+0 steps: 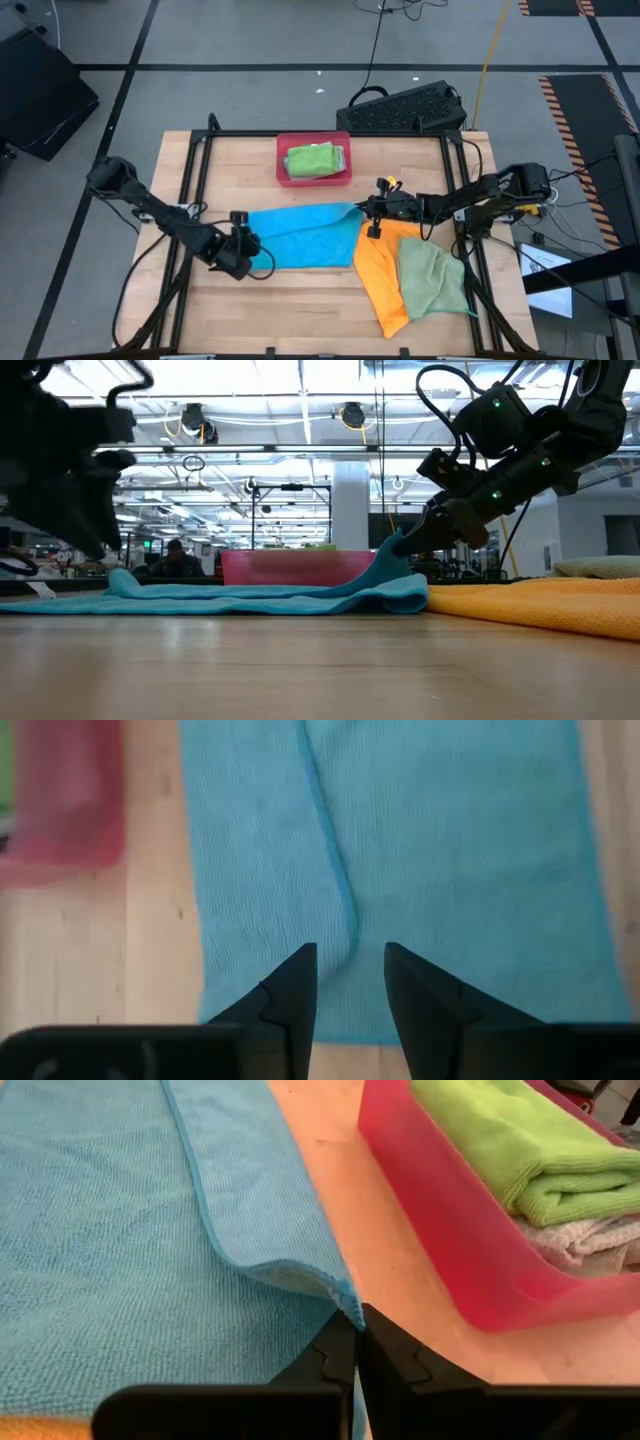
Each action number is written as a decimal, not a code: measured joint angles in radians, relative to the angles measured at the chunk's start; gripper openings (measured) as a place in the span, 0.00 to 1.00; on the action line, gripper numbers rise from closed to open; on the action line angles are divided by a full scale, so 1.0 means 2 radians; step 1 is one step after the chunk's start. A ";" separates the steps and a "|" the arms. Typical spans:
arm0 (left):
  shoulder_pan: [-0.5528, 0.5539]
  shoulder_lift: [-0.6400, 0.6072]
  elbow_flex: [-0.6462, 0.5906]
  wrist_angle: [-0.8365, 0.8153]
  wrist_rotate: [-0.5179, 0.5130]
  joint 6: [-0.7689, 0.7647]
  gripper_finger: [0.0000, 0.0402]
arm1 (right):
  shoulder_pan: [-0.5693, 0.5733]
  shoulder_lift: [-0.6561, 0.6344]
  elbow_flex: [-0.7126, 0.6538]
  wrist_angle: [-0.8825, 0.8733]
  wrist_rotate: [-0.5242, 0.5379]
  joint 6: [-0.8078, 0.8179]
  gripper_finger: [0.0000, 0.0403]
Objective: Fold microfiber towels
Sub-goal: Fold the blue towel
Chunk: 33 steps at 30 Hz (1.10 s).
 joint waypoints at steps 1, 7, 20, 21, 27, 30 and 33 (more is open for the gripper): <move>-0.004 0.006 -0.002 -0.007 -0.001 -0.004 0.32 | 0.000 0.000 0.000 0.000 0.000 0.001 0.00; -0.005 0.057 -0.006 -0.035 -0.072 -0.020 0.45 | 0.000 0.000 0.000 0.005 0.000 0.007 0.00; 0.097 0.133 0.002 0.007 -0.155 0.040 0.49 | 0.000 0.000 0.000 0.003 0.000 0.009 0.00; 0.105 0.131 0.005 0.014 -0.157 0.048 0.48 | 0.000 0.000 0.000 0.003 0.000 0.008 0.00; 0.164 0.123 0.010 0.089 -0.157 0.120 0.41 | 0.000 0.000 0.000 0.005 0.000 0.008 0.00; 0.199 0.123 0.010 0.106 -0.147 0.133 0.39 | 0.000 0.000 0.000 0.006 0.000 0.011 0.00; 0.219 0.110 0.026 0.102 -0.099 0.136 0.39 | 0.000 0.000 0.000 0.005 0.000 0.022 0.00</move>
